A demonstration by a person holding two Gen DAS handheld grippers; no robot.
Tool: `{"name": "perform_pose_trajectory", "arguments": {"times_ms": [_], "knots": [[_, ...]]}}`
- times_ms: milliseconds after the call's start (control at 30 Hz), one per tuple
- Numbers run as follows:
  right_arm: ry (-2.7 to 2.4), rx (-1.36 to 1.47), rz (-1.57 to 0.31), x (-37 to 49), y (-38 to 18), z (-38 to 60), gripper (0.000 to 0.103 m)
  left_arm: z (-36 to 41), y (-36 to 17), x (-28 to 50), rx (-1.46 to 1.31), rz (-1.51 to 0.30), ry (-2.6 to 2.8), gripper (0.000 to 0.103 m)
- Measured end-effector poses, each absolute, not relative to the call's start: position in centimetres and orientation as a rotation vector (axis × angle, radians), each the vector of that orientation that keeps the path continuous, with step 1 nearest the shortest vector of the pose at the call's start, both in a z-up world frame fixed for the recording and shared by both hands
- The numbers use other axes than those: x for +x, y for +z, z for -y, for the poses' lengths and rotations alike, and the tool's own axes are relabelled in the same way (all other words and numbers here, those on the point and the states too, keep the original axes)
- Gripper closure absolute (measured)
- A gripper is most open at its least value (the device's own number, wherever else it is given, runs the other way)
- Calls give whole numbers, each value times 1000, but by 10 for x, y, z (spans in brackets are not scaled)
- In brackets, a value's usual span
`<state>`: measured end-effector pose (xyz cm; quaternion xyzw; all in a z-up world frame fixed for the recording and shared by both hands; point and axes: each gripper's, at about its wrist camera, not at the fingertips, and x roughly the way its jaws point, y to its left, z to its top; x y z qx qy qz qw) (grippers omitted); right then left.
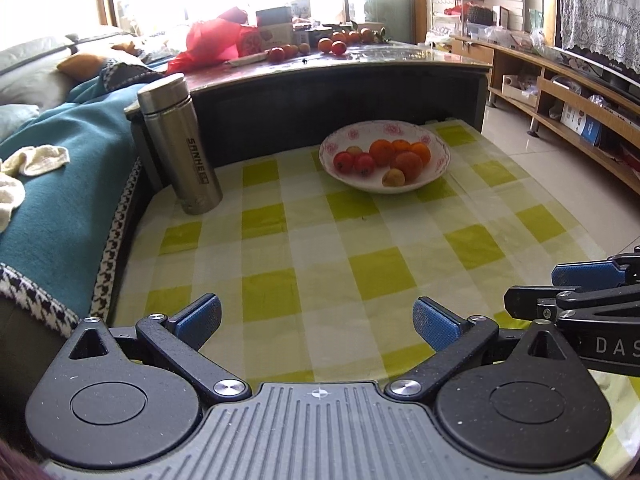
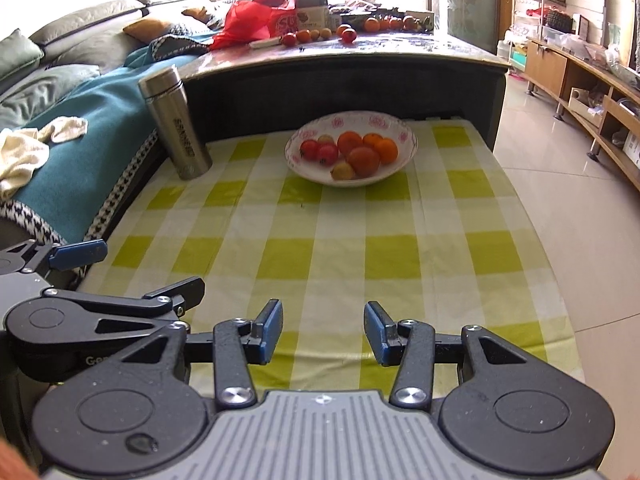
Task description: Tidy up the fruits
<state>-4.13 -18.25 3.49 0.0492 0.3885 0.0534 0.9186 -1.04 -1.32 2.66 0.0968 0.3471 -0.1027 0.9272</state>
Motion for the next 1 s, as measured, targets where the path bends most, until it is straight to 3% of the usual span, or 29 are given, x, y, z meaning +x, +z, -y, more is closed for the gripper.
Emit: {"name": "perform_pose_trajectory", "arguments": {"times_ms": [1000], "knots": [[105,134,-871,-68,21,179,53,12,12,-34,181,-818,-192,0]]}}
